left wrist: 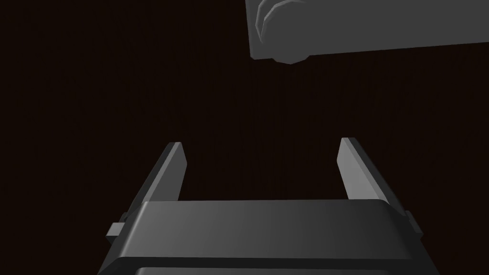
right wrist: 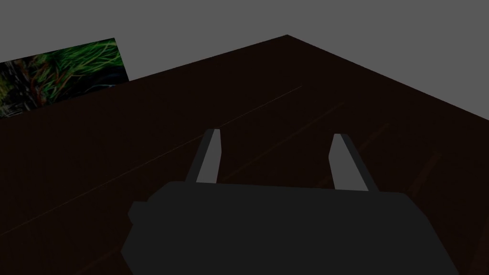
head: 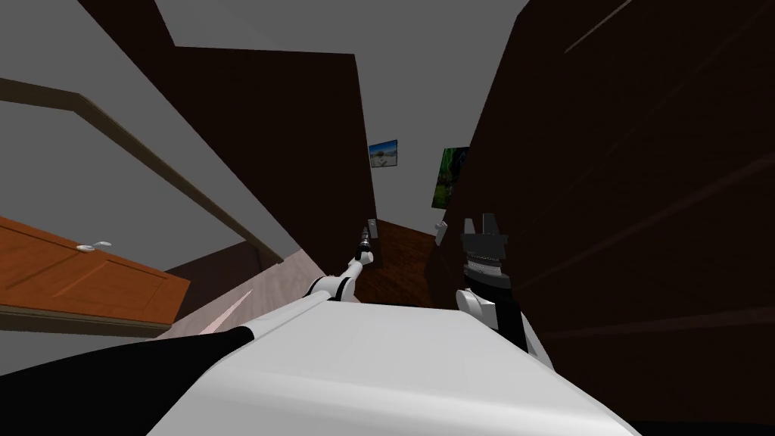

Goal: Push the door open

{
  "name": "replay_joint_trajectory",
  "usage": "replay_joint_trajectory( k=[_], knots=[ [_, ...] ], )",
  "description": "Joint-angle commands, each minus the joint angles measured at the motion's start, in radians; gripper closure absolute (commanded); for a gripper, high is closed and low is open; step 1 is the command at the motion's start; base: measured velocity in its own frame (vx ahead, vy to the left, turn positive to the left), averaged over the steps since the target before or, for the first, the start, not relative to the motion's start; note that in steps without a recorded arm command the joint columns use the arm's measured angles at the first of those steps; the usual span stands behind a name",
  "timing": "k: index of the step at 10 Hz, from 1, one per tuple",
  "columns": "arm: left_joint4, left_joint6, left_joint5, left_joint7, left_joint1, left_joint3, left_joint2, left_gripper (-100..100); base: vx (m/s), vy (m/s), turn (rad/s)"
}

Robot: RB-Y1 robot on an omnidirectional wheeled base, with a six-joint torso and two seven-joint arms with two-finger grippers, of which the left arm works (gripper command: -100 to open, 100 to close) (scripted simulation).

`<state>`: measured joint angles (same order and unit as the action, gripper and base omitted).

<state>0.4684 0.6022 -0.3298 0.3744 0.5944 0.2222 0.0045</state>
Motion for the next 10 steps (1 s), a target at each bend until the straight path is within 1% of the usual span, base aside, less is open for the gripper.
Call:
replay_joint_trajectory(
  k=[1,2,3,5,6,7,8,10],
  knots=[
    [0.023,-0.012,-0.001,0.006,-0.009,0.004,0.019,-100,0.226,0.086,-0.024],
    [0.023,-0.01,-0.002,0.005,-0.011,0.005,0.023,-100,0.215,0.056,-0.029],
    [0.023,-0.01,-0.002,0.005,-0.011,0.005,0.023,-100,0.142,0.009,-0.006],
    [0.022,-0.004,-0.003,0.004,-0.014,0.007,0.007,-100,0.193,-0.022,-0.041],
    [0.022,-0.002,-0.004,0.004,-0.015,0.008,-0.01,-100,0.206,-0.008,-0.026],
    [0.028,-0.008,-0.003,0.005,-0.018,0.007,-0.001,-100,0.085,-0.002,-0.005],
    [0.028,-0.008,-0.003,0.005,-0.018,0.007,-0.001,100,-0.012,-0.003,0.006],
    [0.028,-0.008,-0.003,0.005,-0.018,0.007,-0.001,100,-0.028,0.002,-0.005]
  ],
)
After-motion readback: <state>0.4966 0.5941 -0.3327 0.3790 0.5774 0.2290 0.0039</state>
